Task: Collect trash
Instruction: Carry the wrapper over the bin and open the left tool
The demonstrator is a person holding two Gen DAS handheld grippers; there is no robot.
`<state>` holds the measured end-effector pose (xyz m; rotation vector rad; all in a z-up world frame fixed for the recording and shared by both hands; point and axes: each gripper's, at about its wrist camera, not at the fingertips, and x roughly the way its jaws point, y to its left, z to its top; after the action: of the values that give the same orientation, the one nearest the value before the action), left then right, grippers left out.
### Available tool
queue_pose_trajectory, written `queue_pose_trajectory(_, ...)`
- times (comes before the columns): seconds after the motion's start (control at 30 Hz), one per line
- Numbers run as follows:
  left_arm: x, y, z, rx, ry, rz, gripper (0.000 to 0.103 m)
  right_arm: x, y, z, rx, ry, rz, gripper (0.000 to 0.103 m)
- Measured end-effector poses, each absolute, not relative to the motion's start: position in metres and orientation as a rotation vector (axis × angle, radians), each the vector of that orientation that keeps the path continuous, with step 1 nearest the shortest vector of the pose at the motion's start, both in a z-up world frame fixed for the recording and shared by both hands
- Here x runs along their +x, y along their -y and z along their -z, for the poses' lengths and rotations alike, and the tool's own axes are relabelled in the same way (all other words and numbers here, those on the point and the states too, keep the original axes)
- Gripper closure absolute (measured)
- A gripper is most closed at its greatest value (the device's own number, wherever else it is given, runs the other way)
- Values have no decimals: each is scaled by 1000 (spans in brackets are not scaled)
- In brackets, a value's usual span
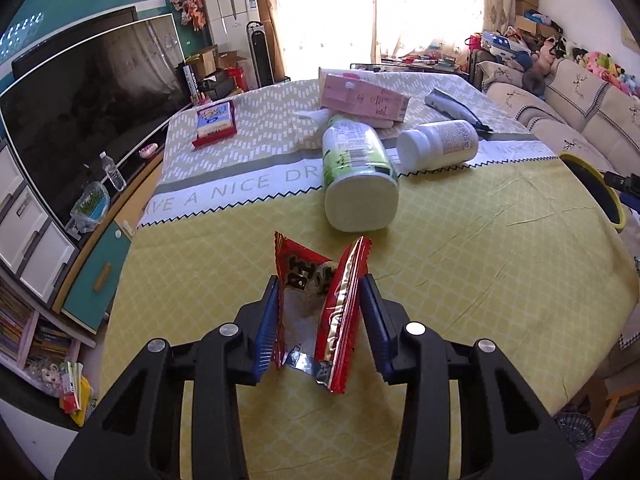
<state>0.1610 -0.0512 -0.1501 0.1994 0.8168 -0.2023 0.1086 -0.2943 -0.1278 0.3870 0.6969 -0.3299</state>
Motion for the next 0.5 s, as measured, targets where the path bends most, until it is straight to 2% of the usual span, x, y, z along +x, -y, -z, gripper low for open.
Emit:
queue_pose_trajectory(0.17,150,59,135,190,-798,256,70,106,295,127,390,-689,330,18)
queue_pose_trajectory(0.5,142,110,99,218,-717,400,71,92,308,121,411,-656,350,18)
